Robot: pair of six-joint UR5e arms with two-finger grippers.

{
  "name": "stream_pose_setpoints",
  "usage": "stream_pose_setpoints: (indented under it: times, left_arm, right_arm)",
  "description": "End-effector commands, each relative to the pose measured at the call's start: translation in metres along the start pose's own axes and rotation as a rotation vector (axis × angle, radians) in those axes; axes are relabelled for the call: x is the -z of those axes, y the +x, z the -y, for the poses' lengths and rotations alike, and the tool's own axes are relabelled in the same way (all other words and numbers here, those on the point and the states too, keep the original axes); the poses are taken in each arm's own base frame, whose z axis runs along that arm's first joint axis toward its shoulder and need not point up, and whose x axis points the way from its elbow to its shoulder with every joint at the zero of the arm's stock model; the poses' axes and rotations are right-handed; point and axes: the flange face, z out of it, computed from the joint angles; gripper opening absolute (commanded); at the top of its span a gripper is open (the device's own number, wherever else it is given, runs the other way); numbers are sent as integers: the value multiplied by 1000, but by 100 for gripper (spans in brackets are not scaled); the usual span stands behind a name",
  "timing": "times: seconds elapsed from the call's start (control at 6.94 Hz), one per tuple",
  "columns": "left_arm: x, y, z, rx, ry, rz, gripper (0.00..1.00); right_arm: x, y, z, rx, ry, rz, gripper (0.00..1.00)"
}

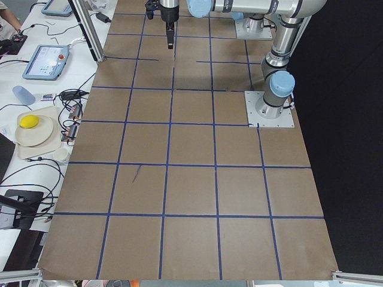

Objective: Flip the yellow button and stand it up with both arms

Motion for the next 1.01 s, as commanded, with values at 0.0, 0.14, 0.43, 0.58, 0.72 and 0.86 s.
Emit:
stream_pose_setpoints:
  times: [0.0, 0.14, 0.43, 0.58, 0.72, 0.86]
  left_arm:
    - [0, -1, 0, 2, 1, -2, 99]
    - [0, -1, 0, 2, 1, -2, 99]
    - [3, -1, -1, 2, 5, -2, 99]
    - [3, -1, -1, 2, 5, -2, 99]
    - [3, -1, -1, 2, 5, -2, 99]
    - [4, -1, -1, 2, 7, -2, 99]
  right_arm:
    - [30, -15, 68, -276, -143, -92, 100]
    - [31, -36, 107, -361, -245, -147, 100]
    - [21, -112, 176, -588, -472, -273, 100]
    - [34, -148, 201, -715, -517, -314, 100]
    - [56, -180, 224, -834, -559, -325, 100]
    - [74, -205, 253, -939, -595, -323, 100]
